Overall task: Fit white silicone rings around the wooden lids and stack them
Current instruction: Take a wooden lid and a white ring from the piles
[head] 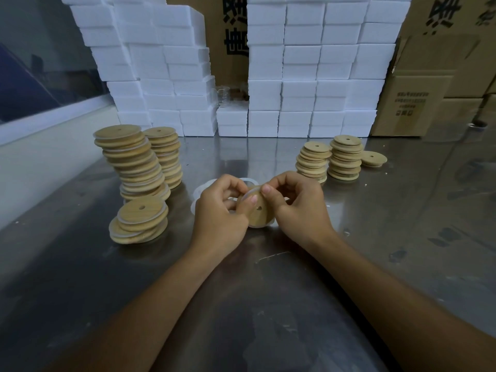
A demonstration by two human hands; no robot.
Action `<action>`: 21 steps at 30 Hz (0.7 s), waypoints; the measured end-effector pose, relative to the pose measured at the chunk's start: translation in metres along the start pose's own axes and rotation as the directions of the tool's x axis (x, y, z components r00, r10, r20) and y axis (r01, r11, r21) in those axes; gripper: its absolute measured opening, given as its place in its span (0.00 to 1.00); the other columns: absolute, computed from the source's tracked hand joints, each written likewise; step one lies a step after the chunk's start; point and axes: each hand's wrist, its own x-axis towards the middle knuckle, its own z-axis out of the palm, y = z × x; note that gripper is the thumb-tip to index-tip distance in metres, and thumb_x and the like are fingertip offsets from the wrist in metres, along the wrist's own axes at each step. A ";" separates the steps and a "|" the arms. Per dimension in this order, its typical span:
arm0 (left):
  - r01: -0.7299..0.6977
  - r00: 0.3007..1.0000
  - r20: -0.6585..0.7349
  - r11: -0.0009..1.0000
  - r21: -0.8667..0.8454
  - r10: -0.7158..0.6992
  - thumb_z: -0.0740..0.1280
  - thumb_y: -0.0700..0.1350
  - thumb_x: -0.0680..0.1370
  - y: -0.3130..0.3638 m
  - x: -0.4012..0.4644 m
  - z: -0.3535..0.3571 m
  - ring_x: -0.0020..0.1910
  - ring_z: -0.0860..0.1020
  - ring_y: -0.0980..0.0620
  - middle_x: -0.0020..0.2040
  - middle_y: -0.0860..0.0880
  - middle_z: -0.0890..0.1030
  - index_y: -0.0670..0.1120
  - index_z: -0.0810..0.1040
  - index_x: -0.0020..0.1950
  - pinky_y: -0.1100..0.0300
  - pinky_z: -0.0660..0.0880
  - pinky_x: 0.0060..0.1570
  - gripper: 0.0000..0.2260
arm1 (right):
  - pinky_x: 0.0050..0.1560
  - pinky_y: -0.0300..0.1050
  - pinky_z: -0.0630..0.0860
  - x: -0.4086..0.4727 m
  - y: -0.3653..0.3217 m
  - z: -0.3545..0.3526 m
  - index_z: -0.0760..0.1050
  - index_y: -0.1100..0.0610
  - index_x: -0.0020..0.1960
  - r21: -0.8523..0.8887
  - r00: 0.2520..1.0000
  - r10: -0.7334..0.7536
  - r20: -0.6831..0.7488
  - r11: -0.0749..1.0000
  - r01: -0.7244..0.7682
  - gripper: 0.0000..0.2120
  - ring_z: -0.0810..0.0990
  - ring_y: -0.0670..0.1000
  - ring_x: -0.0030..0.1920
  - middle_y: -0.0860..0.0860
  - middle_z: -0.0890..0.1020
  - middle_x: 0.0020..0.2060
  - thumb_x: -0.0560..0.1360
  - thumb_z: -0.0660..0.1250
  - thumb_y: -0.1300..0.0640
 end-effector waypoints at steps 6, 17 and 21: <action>0.071 0.995 -0.061 0.990 -0.125 -0.079 0.74 0.37 0.73 0.001 0.001 0.000 0.38 0.84 0.51 0.40 0.48 0.85 0.52 0.76 0.37 0.54 0.80 0.38 0.12 | 0.39 0.44 0.79 -0.001 0.000 0.002 0.78 0.57 0.42 0.020 0.999 -0.044 0.013 0.999 0.043 0.05 0.82 0.46 0.38 0.47 0.82 0.36 0.76 0.71 0.58; 0.146 0.982 -0.083 0.958 -0.247 -0.171 0.74 0.38 0.73 0.005 0.002 0.000 0.44 0.84 0.45 0.42 0.48 0.85 0.50 0.76 0.41 0.41 0.81 0.47 0.09 | 0.38 0.34 0.76 -0.001 0.002 0.003 0.80 0.56 0.44 -0.014 0.988 -0.147 -0.047 0.989 0.147 0.03 0.81 0.42 0.39 0.41 0.82 0.37 0.76 0.71 0.60; 0.120 0.992 -0.008 0.972 -0.202 -0.124 0.74 0.42 0.73 0.006 0.001 -0.003 0.41 0.84 0.49 0.40 0.47 0.85 0.50 0.81 0.46 0.51 0.81 0.43 0.05 | 0.38 0.29 0.73 -0.003 0.000 0.002 0.80 0.57 0.45 -0.095 0.966 -0.247 -0.077 0.966 0.240 0.03 0.80 0.41 0.41 0.42 0.82 0.37 0.77 0.70 0.61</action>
